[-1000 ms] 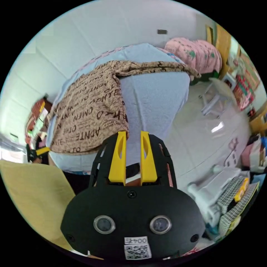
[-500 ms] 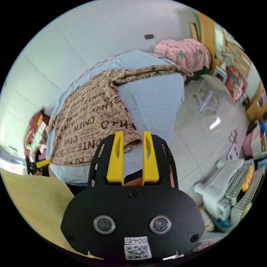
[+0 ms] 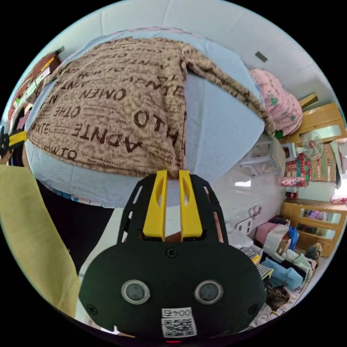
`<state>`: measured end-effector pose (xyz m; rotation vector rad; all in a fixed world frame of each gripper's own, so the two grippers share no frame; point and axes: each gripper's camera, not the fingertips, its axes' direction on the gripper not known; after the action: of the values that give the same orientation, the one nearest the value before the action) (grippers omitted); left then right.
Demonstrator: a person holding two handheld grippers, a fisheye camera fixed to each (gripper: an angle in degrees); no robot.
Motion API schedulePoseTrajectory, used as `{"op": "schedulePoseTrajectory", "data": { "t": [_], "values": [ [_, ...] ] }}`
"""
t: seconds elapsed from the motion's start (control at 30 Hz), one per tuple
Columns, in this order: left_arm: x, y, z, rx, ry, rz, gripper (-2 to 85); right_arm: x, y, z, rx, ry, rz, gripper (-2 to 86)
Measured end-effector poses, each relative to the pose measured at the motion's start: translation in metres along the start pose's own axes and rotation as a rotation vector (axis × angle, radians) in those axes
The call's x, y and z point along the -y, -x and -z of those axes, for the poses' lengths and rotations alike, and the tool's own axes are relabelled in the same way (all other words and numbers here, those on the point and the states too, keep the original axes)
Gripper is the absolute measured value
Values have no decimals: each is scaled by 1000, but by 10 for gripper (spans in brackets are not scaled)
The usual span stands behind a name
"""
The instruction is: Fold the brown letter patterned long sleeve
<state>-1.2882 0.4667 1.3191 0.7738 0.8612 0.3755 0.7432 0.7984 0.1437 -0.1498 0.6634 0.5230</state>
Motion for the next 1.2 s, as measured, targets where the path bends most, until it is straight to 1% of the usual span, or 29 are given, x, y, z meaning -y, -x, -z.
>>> {"op": "schedulePoseTrajectory", "data": {
  "t": [0.03,0.07,0.13,0.23,0.33,0.4,0.47,0.53,0.6,0.7,0.8,0.97,1.07,1.13,1.2],
  "values": [
    [0,-1,-1,1,-1,-10,62,1,-2,-7,23,31,-11,66],
    [0,-2,-3,-5,0,-23,73,-1,-5,-10,48,3,-42,73],
    [-2,1,-2,-40,-4,-32,83,-3,-12,-9,79,13,-90,81],
    [-13,18,11,-111,-45,4,83,-12,-12,16,42,-71,-123,83],
    [-28,60,29,-200,-173,173,59,-22,11,47,69,-198,-23,79],
    [-24,96,28,-227,-243,313,31,-16,45,56,201,-249,99,78],
    [-5,110,21,-216,-255,346,18,-7,76,55,276,-248,210,77],
    [22,112,10,-204,-242,323,10,1,109,50,308,-228,327,76],
    [56,104,-12,-190,-185,257,5,7,148,45,287,-213,476,75],
    [82,92,-45,-152,-75,198,3,11,177,37,251,-192,607,75],
    [90,88,-66,-139,-1,183,2,12,191,31,216,-165,698,76],
    [95,89,-76,-161,7,204,2,13,195,23,170,-125,784,77],
    [98,88,-81,-165,12,198,1,14,193,22,180,-100,826,75],
    [99,87,-84,-171,13,202,1,14,193,22,163,-90,850,60],
    [100,86,-87,-178,12,212,1,18,189,26,167,-82,863,25]
  ]
}}
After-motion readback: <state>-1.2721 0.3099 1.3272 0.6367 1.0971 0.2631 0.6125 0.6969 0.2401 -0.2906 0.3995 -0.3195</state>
